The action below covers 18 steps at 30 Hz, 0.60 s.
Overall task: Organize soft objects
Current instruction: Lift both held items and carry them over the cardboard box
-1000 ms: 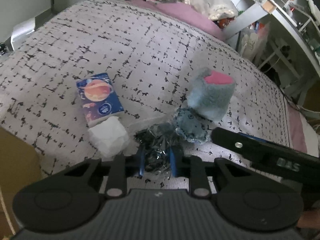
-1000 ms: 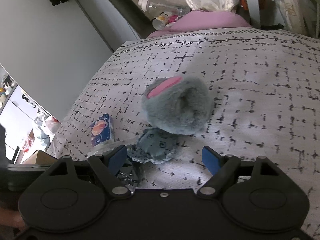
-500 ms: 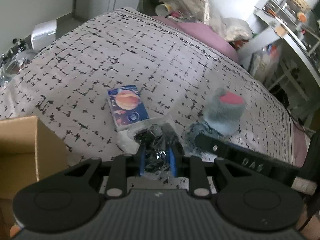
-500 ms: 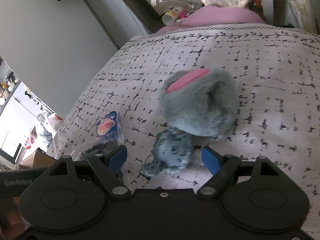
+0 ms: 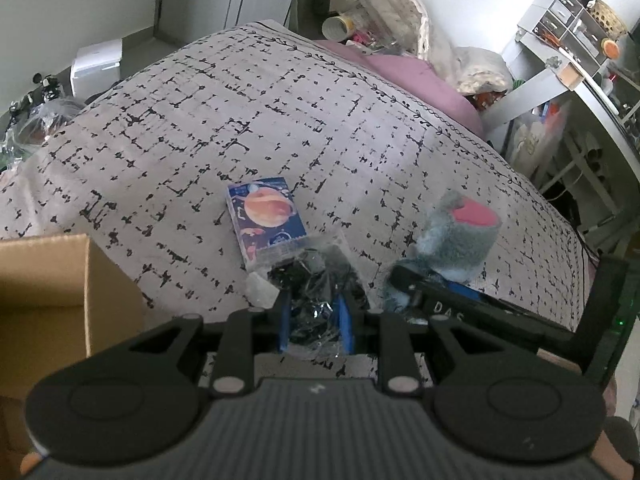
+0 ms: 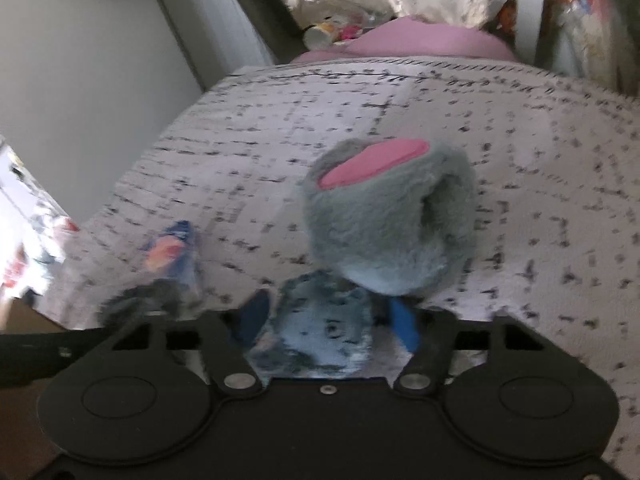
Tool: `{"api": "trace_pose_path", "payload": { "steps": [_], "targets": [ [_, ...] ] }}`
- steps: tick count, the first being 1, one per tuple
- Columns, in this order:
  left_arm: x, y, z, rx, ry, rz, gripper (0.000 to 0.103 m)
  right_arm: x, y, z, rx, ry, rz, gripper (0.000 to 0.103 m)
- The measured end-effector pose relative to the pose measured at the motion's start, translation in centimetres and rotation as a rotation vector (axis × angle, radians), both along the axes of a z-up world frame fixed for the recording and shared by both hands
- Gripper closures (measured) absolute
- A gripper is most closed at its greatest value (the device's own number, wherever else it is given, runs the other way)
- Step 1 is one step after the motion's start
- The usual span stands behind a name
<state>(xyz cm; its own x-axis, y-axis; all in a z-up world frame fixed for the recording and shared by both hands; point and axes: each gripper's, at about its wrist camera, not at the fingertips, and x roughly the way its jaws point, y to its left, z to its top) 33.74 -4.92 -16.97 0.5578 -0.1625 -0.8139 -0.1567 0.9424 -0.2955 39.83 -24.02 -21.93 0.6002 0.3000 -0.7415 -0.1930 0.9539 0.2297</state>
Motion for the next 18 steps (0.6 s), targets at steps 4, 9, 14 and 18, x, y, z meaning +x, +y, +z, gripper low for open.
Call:
{"api": "trace_pose_path", "payload": {
  "steps": [4,9,14,18],
  "targets": [
    [-0.4,0.0,0.1,0.008,0.009,-0.005,0.079,-0.8,-1.0,0.2,0.049,0.024,0.011,0.078],
    [-1.2,-0.3,0.6,0.006,0.002,-0.010,0.079,-2.9,-2.3,1.3,0.063,0.023,0.008,0.081],
    [-2.3,-0.9,2.0,0.017,-0.026,-0.027,0.079,-4.6,-3.3,2.5,0.066,0.008,0.006,0.081],
    [-3.3,-1.2,2.8,0.023,-0.044,-0.041,0.079,-5.9,-3.8,3.5,0.062,-0.010,0.001,0.081]
  ]
}}
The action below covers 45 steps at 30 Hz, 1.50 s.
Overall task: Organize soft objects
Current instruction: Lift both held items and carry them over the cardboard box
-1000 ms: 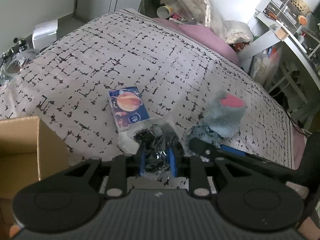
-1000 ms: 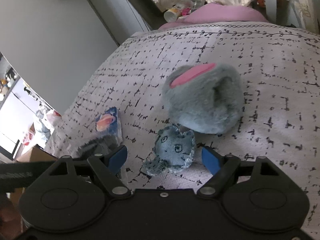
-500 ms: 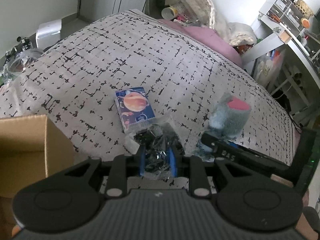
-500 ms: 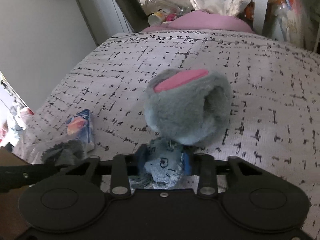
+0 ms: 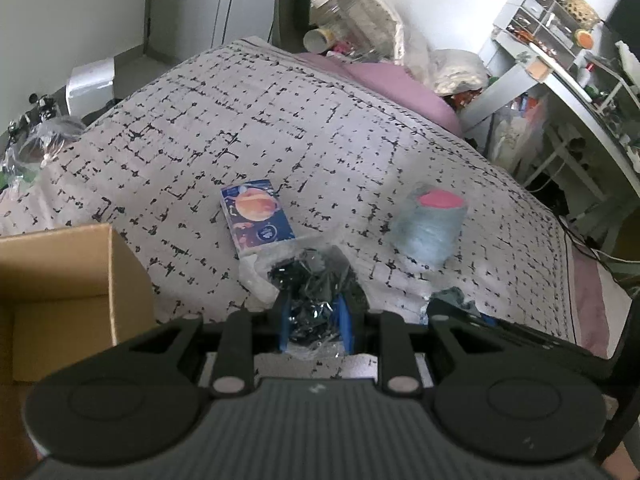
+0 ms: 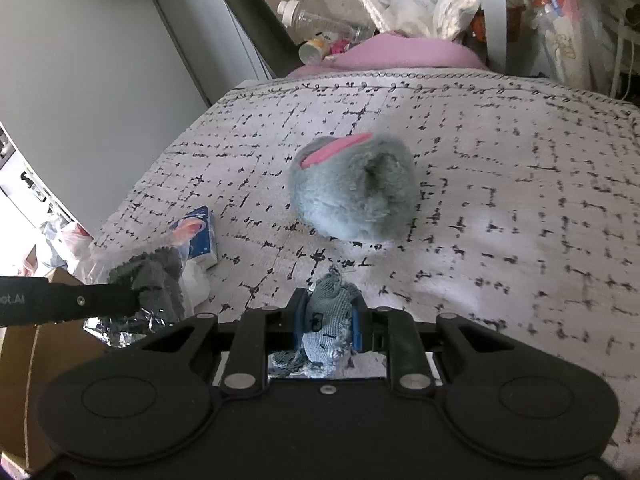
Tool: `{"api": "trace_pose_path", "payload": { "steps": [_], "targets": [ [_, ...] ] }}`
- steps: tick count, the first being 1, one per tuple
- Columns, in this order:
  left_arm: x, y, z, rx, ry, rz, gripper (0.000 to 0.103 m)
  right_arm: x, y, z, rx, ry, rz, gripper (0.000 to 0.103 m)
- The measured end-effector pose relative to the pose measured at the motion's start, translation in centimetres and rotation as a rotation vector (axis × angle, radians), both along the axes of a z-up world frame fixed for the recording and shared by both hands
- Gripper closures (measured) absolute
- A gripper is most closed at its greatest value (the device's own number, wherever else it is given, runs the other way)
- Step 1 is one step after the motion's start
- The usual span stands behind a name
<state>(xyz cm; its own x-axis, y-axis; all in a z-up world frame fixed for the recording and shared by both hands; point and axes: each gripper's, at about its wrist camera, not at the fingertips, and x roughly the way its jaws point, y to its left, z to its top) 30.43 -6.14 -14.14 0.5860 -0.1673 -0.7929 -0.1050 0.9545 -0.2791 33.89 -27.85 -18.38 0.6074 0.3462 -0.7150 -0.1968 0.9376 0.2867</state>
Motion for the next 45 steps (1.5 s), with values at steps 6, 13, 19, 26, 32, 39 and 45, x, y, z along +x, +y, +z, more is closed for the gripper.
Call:
{"api": "trace_pose_path", "payload": {
  "steps": [6,13,19,26,32,39,45],
  "targets": [
    [-1.6,-0.1,1.2,0.008,-0.025,-0.018,0.080,-1.9,-0.3,1.9,-0.010,-0.030,0.000,0.081],
    [-3.6,0.0,2.8,0.003,-0.071,-0.045,0.080,-3.7,-0.5,4.7,0.010,-0.079,-0.011,0.081],
    [-5.4,0.0,4.5,0.008,-0.118,-0.064,0.079,-5.2,0.0,6.8,0.019,-0.126,-0.010,0.081],
    [-7.4,0.9,6.3,0.010,-0.173,-0.054,0.079,-6.8,1.0,8.7,0.033,-0.162,-0.008,0.081],
    [-9.1,2.0,7.4,0.022,-0.203,-0.040,0.079,-8.3,2.4,10.0,0.038,-0.181,0.013,0.081],
    [-11.1,3.5,8.8,0.056,-0.239,-0.021,0.079,-9.8,4.3,11.3,0.049,-0.207,0.043,0.081],
    [-12.3,4.8,10.2,0.076,-0.275,0.006,0.079,-10.8,5.9,12.1,0.057,-0.221,0.067,0.081]
  ]
}}
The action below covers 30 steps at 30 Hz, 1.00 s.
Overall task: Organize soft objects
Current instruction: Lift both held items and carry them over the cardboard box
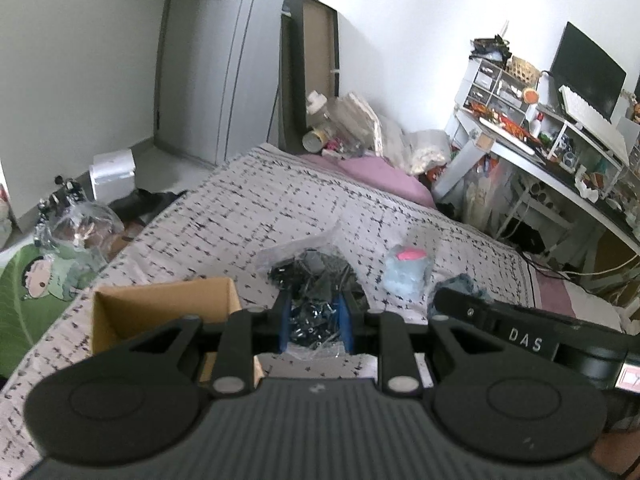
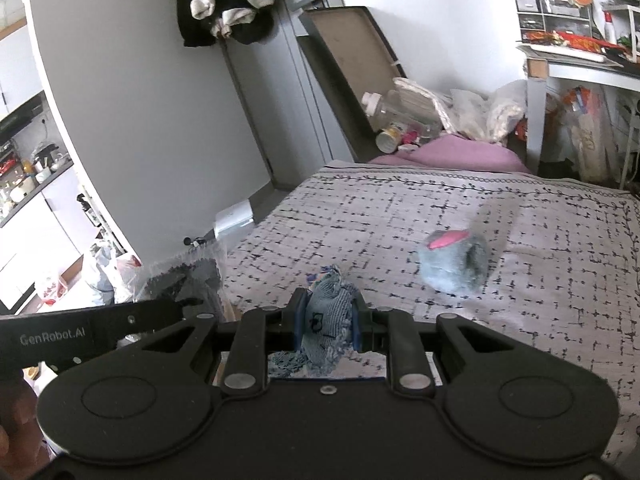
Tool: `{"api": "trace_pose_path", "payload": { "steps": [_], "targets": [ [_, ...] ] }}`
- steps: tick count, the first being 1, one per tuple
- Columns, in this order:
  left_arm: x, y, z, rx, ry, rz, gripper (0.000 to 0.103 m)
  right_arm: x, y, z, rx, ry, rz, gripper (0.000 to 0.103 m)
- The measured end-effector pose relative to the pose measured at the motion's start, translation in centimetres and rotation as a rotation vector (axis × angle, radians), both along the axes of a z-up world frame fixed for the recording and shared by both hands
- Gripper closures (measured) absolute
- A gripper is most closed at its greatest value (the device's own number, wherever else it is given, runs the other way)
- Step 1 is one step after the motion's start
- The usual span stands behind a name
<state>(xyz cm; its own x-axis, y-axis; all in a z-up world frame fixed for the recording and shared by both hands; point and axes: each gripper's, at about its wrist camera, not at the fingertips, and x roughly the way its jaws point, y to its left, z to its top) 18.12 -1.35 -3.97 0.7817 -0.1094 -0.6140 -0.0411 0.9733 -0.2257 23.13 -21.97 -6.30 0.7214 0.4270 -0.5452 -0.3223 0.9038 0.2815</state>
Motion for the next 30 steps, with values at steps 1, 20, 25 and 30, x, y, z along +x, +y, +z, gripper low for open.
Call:
{"api": "trace_pose_path", "payload": {
  "steps": [1,20,25,30],
  "targets": [
    [-0.1,0.2,0.2,0.002,-0.005,0.003,0.079,-0.2,0.3,0.1,0.001,0.000,0.006,0.081],
    [-3.5,4.7,0.2,-0.018,0.021,0.073,0.079,-3.1,6.6,1.8,0.003,0.033,0.183,0.081],
    [-4.4,5.5,-0.2,-0.004,0.035,0.095,0.079,-3.4,7.6,1.6,0.006,0.051,0.226,0.081],
    [-5.2,6.8,-1.3,-0.032,0.067,0.143,0.079,-3.5,8.0,1.2,0.008,0.072,0.242,0.081]
  ]
}}
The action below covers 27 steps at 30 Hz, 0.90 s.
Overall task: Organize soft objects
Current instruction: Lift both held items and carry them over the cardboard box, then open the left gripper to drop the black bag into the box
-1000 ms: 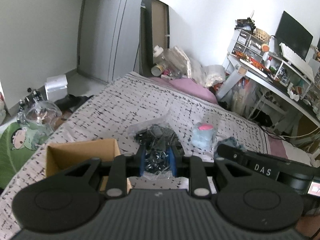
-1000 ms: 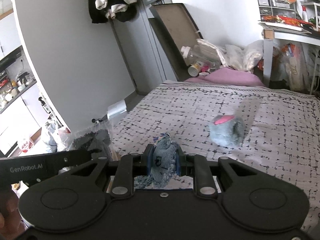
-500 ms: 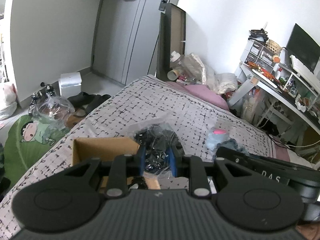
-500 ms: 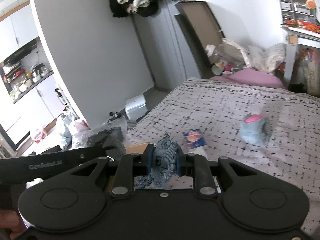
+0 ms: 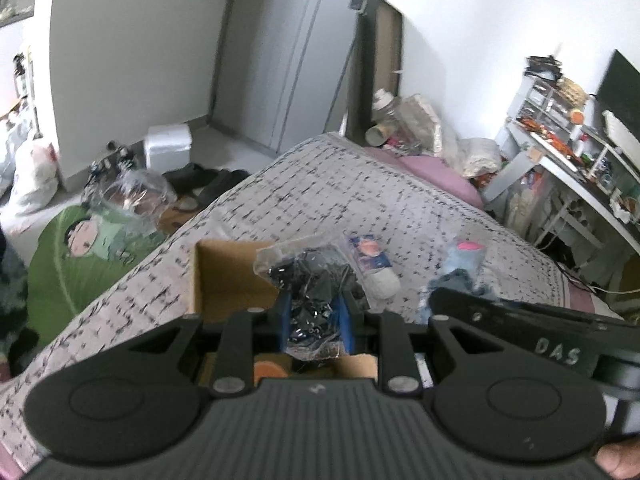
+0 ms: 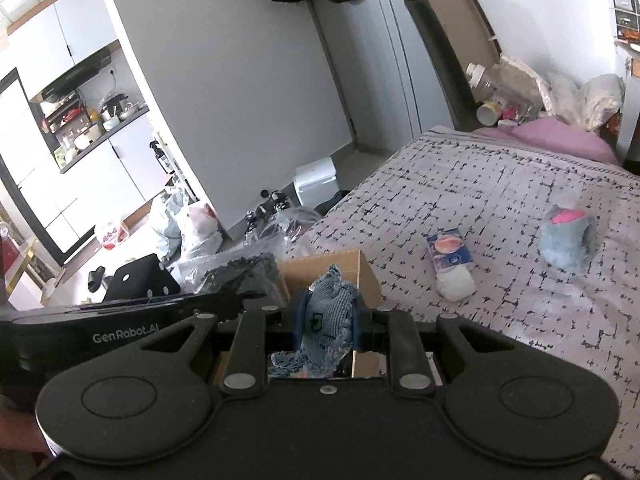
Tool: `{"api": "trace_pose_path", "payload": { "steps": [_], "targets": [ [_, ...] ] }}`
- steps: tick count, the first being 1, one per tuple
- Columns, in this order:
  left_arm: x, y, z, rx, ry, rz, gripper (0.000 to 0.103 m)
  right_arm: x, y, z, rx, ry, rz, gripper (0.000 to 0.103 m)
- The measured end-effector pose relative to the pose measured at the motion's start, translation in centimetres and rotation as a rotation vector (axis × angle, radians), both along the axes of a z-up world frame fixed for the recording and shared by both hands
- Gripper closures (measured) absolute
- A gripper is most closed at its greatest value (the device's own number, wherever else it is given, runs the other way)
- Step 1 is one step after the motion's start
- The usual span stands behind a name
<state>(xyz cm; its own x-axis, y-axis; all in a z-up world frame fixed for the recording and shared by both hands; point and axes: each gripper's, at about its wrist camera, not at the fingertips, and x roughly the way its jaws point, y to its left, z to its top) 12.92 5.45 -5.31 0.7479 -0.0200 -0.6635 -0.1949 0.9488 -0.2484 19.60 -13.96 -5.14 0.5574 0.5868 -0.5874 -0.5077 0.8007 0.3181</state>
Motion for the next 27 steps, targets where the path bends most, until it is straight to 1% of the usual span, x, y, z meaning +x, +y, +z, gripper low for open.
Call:
{"api": "trace_pose_path", "payload": {
  "steps": [4,8,12,15,18,22,24,27],
  "targets": [
    [-0.4,0.7,-1.4,-0.034,0.047,0.019,0.079,-0.1,0.1,-0.5,0.012,0.021,0.017,0.081],
    [-0.4,0.4,-2.7,-0.045,0.081,0.017,0.079,-0.2,0.4,-1.1,0.008,0.039,0.030,0.081],
    [0.0,0.3,-3.3,-0.016,0.105,0.029,0.079,0.0,0.6,-1.8,0.001,0.058,0.031,0.081],
    [0.4,-0.1,-3.6,0.028,0.131,0.050,0.079,0.0,0.9,-2.2,-0.005,0.066,0.031,0.081],
    [0.9,-0.6,-4.3,-0.014,0.148,0.027,0.078,-0.1,1.0,-2.3,-0.006,0.065,0.031,0.081],
    [1.3,-0.6,-5.1,-0.041,0.186,0.039,0.075,0.0,0.8,-2.4,-0.008,0.064,0.024,0.081],
    [1.3,-0.4,-4.7,-0.044,0.175,0.048,0.069,0.1,0.7,-2.5,-0.006,0.068,0.019,0.081],
    [1.1,-0.2,-4.1,-0.023,0.157,0.077,0.063,0.2,0.7,-2.6,-0.002,0.072,0.019,0.081]
  ]
}}
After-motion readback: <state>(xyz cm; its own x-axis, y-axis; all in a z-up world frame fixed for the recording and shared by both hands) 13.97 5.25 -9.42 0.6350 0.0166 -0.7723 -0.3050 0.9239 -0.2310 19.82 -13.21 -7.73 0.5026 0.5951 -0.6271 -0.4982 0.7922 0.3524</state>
